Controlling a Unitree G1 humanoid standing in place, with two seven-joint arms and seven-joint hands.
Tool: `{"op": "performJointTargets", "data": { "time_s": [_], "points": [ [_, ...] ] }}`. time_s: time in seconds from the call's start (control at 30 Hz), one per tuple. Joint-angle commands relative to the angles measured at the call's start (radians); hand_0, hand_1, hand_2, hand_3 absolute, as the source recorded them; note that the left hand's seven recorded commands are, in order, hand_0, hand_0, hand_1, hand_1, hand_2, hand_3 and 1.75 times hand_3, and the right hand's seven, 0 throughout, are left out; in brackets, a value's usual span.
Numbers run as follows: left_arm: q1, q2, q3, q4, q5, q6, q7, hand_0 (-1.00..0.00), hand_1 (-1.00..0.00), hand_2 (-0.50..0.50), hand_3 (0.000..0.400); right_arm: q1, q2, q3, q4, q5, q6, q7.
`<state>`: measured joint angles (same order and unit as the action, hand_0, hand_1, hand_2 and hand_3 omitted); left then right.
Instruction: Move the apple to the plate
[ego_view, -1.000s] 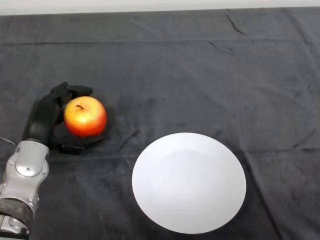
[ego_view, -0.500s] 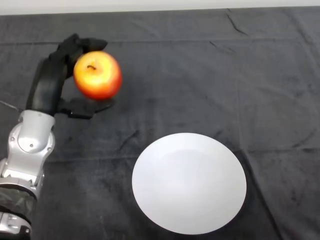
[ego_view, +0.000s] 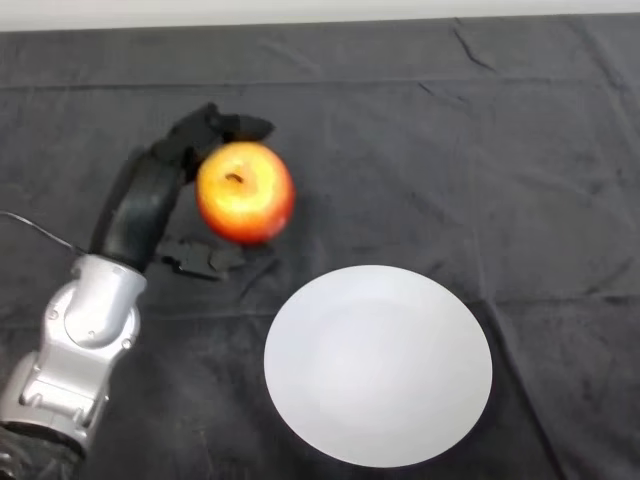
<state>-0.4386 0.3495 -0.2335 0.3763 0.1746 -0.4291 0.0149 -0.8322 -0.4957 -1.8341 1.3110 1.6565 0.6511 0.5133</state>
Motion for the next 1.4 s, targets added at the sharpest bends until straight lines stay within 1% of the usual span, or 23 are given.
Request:
{"op": "performJointTargets", "data": {
  "time_s": [0.03,0.3,0.53,0.73,0.87,1.0,1.4],
  "points": [
    [0.049,0.018,-0.033,-0.055,0.019,0.018,-0.019,-1.0,-1.0,0.0,0.4,-0.003,-0.027,-0.0061,-0.009,-0.0035,0.0,0.0028],
    [0.062,0.008,-0.126,-0.071,0.036,0.028,-0.055,-1.0,-1.0,0.0,0.4,-0.003,-0.027,-0.0051,-0.01,-0.0032,0.0,0.003],
    [0.043,-0.006,-0.197,-0.038,0.034,0.023,-0.081,-1.0,-1.0,0.0,0.4,-0.003,-0.026,-0.0044,-0.01,-0.0028,0.0,0.0031],
    [0.025,-0.015,-0.242,-0.007,0.03,0.014,-0.085,-1.0,-1.0,0.0,0.4,-0.003,-0.026,-0.0041,-0.01,-0.0025,0.0,0.0032],
    [0.013,-0.02,-0.267,0.02,0.035,0.0,-0.073,-1.0,-1.0,0.0,0.4,-0.003,-0.026,-0.0039,-0.01,-0.0023,0.0,0.0032],
    [0.0,-0.026,-0.292,0.051,0.051,-0.014,-0.05,-1.0,-1.0,0.0,0.4,-0.003,-0.027,-0.0038,-0.01,-0.002,0.0,0.0033],
    [-0.025,-0.029,-0.359,0.117,0.114,-0.036,0.026,-1.0,-1.0,0.0,0.4,-0.003,-0.027,-0.0039,-0.009,-0.0014,0.0,0.0034]
  ]
}}
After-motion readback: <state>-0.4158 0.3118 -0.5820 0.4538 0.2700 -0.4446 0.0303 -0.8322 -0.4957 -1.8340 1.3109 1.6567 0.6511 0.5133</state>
